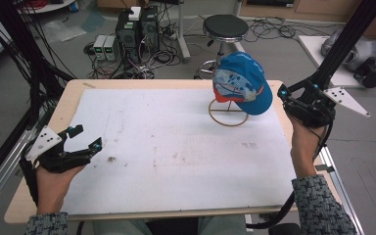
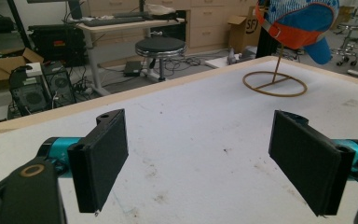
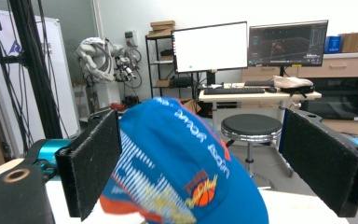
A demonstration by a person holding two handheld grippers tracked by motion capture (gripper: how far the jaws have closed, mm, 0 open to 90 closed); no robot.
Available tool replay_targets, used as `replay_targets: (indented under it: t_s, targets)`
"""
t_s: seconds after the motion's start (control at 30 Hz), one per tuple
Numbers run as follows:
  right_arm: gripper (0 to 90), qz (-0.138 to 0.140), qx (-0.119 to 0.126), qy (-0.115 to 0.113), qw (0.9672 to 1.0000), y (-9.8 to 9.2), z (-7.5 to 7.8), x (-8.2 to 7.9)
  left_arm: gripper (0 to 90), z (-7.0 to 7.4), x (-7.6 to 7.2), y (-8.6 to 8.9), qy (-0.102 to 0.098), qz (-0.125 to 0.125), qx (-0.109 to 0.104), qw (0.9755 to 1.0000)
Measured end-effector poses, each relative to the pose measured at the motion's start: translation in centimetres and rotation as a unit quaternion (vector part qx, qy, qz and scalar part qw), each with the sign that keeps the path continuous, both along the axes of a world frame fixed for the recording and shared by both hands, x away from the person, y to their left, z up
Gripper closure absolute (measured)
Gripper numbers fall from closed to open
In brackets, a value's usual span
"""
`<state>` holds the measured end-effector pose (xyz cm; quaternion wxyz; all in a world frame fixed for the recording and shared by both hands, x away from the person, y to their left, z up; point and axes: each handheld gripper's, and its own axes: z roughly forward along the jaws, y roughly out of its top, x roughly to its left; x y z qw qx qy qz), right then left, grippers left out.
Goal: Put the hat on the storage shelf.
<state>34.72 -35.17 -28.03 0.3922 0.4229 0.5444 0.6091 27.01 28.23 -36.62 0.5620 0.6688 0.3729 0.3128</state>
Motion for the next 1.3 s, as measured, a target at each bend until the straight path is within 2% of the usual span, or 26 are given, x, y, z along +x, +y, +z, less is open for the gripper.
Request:
replay_targets:
  t_s: [0.3,0.47,0.6,0.7,0.77,0.83,1.0,1.3]
  targets:
    - [11.9,0.002,0.002,-0.013,0.9999,-0.2,-2.7,-2.7,19.8,0.0,0.0,-0.1,0.000,0.000,0.001,1.0000]
    - [11.5,0.004,-0.001,-0.011,0.9999,-0.1,-4.0,-3.7,19.7,-0.2,0.1,-0.1,0.002,0.002,0.003,1.0000]
    - [11.5,0.010,-0.003,-0.002,0.9999,0.0,-5.4,-4.1,19.7,-0.3,0.1,-0.1,0.001,0.002,0.003,1.0000]
    - [11.5,0.017,-0.002,-0.005,0.9998,0.2,-6.4,-4.4,19.7,-0.4,0.1,-0.1,0.001,0.005,0.003,1.0000]
    - [11.5,0.018,-0.014,-0.011,0.9997,0.4,-6.9,-4.5,19.7,-0.5,0.1,0.0,0.003,0.006,0.002,1.0000]
    - [11.6,0.028,-0.015,-0.009,0.9995,0.5,-7.5,-4.6,19.7,-0.6,0.2,0.0,0.004,0.006,0.003,1.0000]
    - [11.5,0.040,-0.014,0.001,0.9991,0.9,-9.1,-4.9,19.7,-0.7,0.2,0.1,0.006,0.007,0.004,0.9999]
    - [11.6,0.048,-0.034,0.026,0.9980,1.9,-11.9,-5.2,19.7,-1.6,0.5,0.5,0.016,0.018,0.008,0.9997]
